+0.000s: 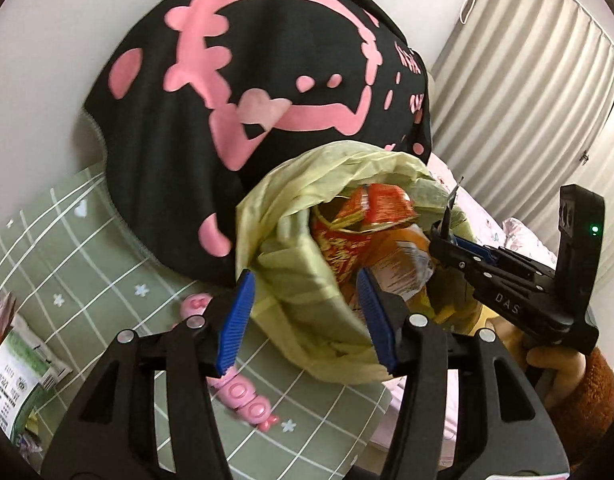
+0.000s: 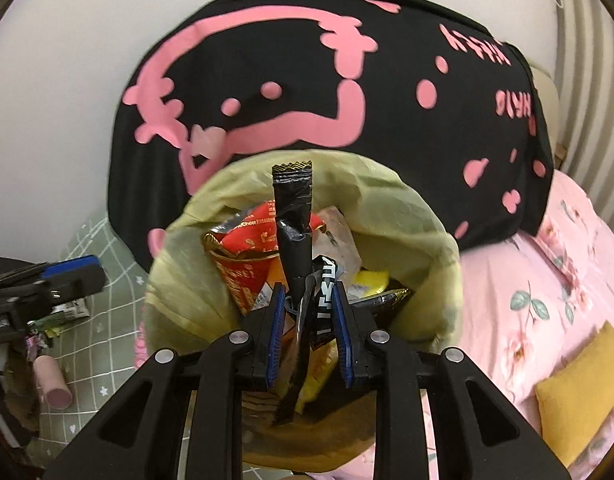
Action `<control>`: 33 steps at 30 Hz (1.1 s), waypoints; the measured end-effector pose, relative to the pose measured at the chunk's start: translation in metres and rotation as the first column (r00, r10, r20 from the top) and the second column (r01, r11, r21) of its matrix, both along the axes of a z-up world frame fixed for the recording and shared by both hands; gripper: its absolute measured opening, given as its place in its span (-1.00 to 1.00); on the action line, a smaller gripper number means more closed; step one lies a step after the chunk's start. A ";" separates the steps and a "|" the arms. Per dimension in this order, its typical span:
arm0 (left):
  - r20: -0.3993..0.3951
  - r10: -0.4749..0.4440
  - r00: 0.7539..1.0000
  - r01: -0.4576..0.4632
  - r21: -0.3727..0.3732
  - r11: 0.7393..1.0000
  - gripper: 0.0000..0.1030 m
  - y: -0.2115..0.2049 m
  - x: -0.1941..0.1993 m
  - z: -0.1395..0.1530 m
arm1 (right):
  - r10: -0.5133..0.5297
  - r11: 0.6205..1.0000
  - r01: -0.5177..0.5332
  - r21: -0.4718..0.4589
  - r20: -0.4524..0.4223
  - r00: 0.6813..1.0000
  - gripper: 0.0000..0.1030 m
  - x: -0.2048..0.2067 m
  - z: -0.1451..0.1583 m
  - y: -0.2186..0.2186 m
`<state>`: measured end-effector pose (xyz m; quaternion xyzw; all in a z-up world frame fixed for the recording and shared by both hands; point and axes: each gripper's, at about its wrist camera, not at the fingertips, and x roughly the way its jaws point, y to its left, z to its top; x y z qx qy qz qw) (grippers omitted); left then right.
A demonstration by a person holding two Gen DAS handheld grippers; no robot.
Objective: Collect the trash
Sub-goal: 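Open the right tool to drop the black sachet into the bag, then move both open tools back toward the trash on the table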
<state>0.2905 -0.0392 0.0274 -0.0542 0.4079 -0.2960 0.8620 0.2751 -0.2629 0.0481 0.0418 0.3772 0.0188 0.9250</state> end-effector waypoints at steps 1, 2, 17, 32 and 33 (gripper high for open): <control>0.001 0.007 1.000 -0.007 0.000 1.000 -0.02 0.003 -0.001 -0.001 | -0.007 1.000 0.007 0.000 0.000 1.000 -0.47 -0.001 -0.001 -0.001; 0.002 0.017 1.000 -0.017 0.000 1.000 -0.01 0.007 -0.002 -0.001 | -0.011 1.000 0.011 -0.003 0.005 1.000 -0.29 -0.002 0.000 -0.001; 0.041 0.148 0.988 -0.149 0.024 0.989 0.03 0.054 -0.011 0.002 | 0.051 0.996 -0.039 -0.081 0.154 0.987 -0.18 -0.015 0.044 0.040; 0.071 0.463 0.884 -0.465 0.022 0.885 0.03 0.183 -0.037 0.001 | 0.311 0.950 -0.307 -0.049 0.117 0.943 -0.19 0.012 0.025 0.145; 0.069 0.482 0.873 -0.485 0.019 0.875 0.03 0.193 -0.039 0.000 | 0.333 0.943 -0.331 -0.044 0.111 0.936 -0.19 0.013 0.022 0.155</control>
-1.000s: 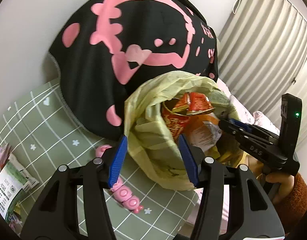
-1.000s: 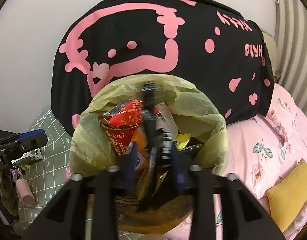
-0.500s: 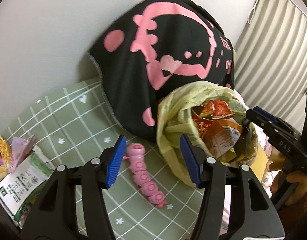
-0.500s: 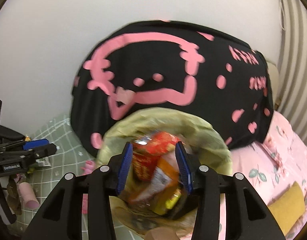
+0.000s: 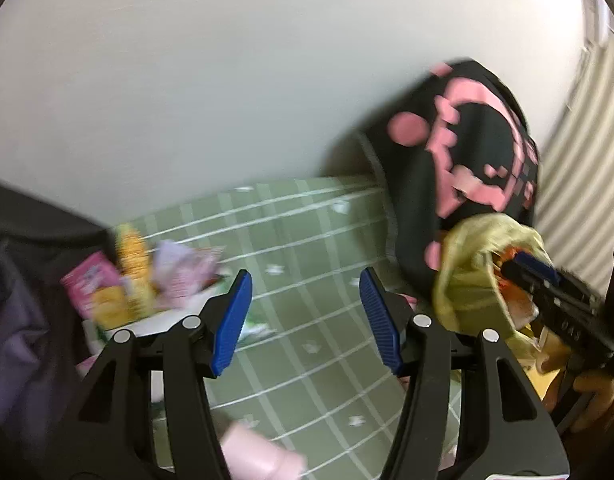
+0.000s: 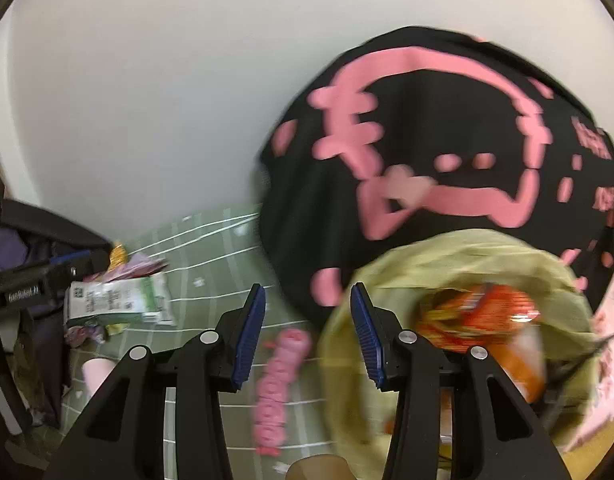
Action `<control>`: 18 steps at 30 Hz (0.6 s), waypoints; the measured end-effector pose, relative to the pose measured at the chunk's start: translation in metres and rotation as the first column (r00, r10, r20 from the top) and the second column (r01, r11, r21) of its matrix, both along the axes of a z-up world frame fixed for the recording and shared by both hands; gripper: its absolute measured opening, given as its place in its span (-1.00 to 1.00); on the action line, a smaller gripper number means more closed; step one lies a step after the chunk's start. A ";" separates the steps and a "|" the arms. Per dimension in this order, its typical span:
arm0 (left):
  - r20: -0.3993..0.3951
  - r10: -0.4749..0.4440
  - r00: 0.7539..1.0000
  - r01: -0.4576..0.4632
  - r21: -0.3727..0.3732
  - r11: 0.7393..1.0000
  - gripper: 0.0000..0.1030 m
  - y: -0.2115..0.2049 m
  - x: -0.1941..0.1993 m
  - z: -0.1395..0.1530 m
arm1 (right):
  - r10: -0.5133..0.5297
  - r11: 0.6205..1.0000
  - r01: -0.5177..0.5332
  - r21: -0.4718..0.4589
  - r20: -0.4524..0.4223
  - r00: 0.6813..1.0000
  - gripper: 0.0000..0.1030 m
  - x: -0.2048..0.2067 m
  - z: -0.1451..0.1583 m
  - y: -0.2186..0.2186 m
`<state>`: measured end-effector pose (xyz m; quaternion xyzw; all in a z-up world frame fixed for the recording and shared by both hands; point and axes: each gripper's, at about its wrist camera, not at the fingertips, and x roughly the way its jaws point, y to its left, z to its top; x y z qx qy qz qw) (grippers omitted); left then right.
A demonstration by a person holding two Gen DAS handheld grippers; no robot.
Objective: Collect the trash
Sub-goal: 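Move both open tools back toward the trash on the table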
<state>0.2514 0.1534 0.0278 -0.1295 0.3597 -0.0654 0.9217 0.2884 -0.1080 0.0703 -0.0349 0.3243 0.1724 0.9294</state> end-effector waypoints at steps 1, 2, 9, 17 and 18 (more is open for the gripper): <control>-0.001 0.022 1.000 -0.022 -0.003 1.000 0.03 0.010 -0.002 -0.001 | 0.016 1.000 -0.016 0.002 -0.007 1.000 -0.18 0.002 -0.002 0.007; -0.004 0.050 0.999 -0.050 -0.005 0.999 0.03 0.022 -0.005 -0.003 | 0.033 0.999 -0.033 0.004 -0.018 0.999 -0.18 0.004 -0.006 0.015; -0.014 0.175 0.984 -0.175 0.009 0.985 0.03 0.081 -0.027 -0.009 | 0.168 0.986 -0.168 0.013 -0.098 0.981 -0.18 0.022 -0.024 0.084; -0.037 0.315 0.948 -0.316 -0.002 0.949 0.03 0.143 -0.049 -0.015 | 0.292 0.956 -0.284 0.074 -0.157 0.943 -0.19 0.051 -0.034 0.170; -0.042 0.333 0.942 -0.334 -0.006 0.943 0.03 0.151 -0.051 -0.015 | 0.305 0.952 -0.295 0.084 -0.166 0.938 -0.19 0.055 -0.036 0.182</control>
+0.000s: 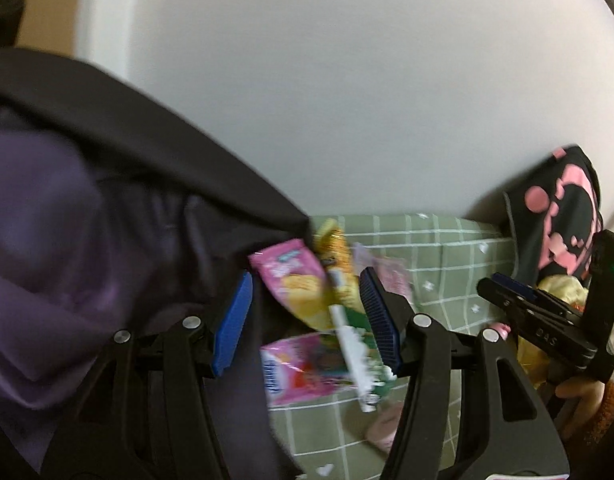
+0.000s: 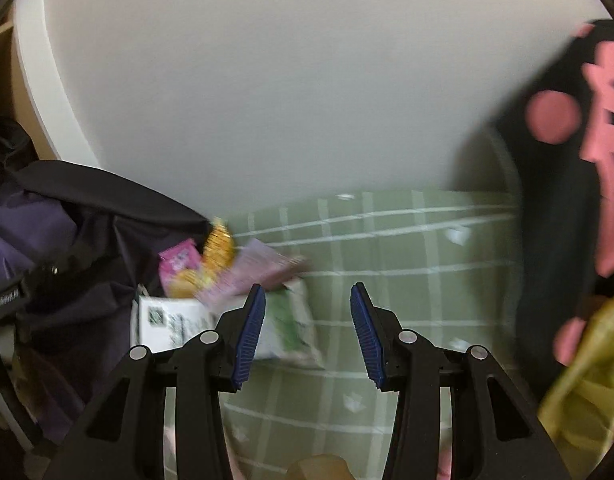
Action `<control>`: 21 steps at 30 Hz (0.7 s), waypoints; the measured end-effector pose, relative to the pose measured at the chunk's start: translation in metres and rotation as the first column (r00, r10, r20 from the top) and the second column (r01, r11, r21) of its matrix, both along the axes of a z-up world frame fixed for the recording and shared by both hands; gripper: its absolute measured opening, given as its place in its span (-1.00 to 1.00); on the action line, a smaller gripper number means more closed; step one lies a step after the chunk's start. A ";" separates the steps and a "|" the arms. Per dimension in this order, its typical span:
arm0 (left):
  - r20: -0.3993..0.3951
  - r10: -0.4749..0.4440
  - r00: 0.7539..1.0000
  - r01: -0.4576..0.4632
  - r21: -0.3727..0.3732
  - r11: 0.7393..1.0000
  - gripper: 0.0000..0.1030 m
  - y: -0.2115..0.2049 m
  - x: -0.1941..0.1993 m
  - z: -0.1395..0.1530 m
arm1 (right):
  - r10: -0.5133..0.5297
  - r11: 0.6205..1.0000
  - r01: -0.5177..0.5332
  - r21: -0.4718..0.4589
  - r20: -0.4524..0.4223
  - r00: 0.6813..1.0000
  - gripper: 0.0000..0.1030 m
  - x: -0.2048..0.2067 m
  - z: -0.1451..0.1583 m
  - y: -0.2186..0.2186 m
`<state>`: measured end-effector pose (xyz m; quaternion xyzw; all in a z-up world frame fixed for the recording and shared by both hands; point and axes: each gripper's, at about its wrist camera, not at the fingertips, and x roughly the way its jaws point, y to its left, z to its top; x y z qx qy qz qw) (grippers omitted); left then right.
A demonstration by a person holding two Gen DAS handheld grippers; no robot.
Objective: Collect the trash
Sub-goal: 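Move both open tools back toward the trash on the table, then grasp the pink stick wrapper with the right tool while the left tool grasps the pink chips packet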
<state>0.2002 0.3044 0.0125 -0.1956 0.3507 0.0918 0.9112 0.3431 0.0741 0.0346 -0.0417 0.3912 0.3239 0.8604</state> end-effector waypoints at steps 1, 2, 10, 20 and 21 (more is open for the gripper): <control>-0.001 0.011 1.000 -0.011 -0.004 1.000 0.03 0.005 -0.001 0.000 | 0.011 1.000 -0.011 0.005 -0.010 1.000 -0.19 0.003 -0.001 0.011; -0.003 0.020 1.000 -0.020 -0.008 1.000 0.03 0.010 -0.002 0.000 | 0.018 1.000 -0.018 0.006 -0.016 1.000 -0.19 0.006 -0.002 0.019; -0.013 0.042 0.999 -0.042 -0.033 0.999 0.03 0.029 0.001 -0.008 | 0.052 0.999 -0.052 -0.004 -0.053 0.997 -0.19 0.025 -0.007 0.071; -0.020 0.038 0.999 -0.039 -0.064 0.997 0.03 0.031 0.011 -0.016 | 0.075 0.984 -0.096 -0.150 -0.139 0.987 -0.18 0.030 -0.053 0.089; -0.020 0.037 0.999 -0.039 -0.070 0.997 0.04 0.032 0.012 -0.016 | 0.077 0.984 -0.100 -0.149 -0.152 0.985 -0.18 0.030 -0.056 0.085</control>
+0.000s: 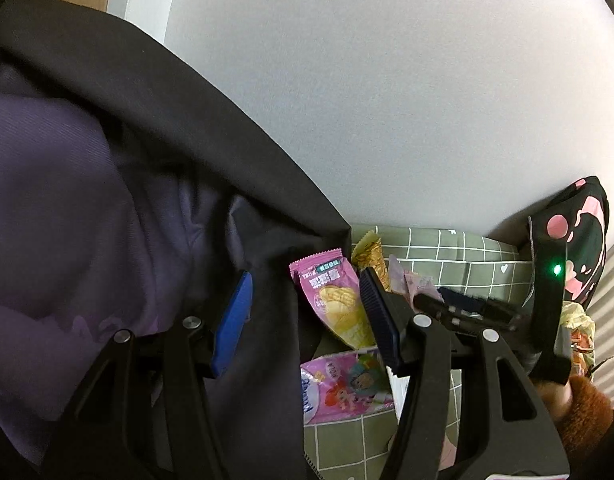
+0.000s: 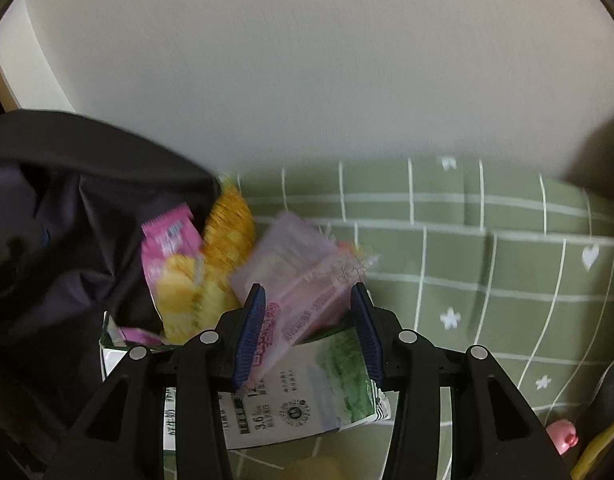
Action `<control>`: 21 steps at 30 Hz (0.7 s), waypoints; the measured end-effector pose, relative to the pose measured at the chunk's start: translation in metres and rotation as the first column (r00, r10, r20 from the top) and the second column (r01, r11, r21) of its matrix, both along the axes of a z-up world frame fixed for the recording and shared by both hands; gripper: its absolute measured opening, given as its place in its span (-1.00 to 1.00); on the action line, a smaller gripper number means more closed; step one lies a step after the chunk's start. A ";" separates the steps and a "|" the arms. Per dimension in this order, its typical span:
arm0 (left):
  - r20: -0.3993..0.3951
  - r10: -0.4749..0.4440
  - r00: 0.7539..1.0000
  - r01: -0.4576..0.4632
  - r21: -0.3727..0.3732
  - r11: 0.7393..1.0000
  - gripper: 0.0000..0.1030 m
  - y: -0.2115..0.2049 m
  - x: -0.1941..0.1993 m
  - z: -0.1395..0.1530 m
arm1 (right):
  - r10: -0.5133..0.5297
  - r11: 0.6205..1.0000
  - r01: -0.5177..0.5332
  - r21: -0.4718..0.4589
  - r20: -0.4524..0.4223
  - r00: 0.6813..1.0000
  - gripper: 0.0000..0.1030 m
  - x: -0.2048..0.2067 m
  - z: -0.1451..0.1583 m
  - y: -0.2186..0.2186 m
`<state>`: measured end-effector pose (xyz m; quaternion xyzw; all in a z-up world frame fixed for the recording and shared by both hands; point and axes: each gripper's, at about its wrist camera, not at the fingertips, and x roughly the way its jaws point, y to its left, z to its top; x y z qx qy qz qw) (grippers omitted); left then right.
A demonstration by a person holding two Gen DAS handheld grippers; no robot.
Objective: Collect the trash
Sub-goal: 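Grasp the pink stick wrapper with the right tool while the left tool grasps the pink chips packet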
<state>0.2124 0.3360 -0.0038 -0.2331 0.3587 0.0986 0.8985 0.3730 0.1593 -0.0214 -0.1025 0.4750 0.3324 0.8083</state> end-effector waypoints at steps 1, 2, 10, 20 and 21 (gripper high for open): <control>0.000 -0.001 1.000 0.001 -0.004 1.000 0.03 0.001 0.002 0.000 | 0.001 1.000 -0.001 -0.006 -0.011 1.000 -0.18 0.000 -0.003 -0.003; -0.001 -0.004 1.000 0.004 -0.008 1.000 0.03 0.000 0.003 -0.001 | 0.003 1.000 -0.003 -0.019 -0.022 1.000 -0.18 0.000 -0.006 -0.006; -0.005 -0.004 1.000 0.004 -0.038 0.999 0.03 -0.001 0.002 -0.006 | 0.011 1.000 -0.011 -0.017 -0.019 1.000 -0.70 0.000 -0.011 -0.027; 0.018 -0.020 1.000 0.022 -0.120 0.992 0.03 -0.001 -0.003 -0.014 | -0.036 0.999 0.034 0.042 0.053 0.998 -0.89 0.003 0.022 -0.073; 0.017 -0.020 1.000 0.022 -0.128 0.991 0.03 -0.001 -0.002 -0.015 | -0.043 0.998 0.040 0.049 0.063 0.997 -0.89 0.001 0.025 -0.078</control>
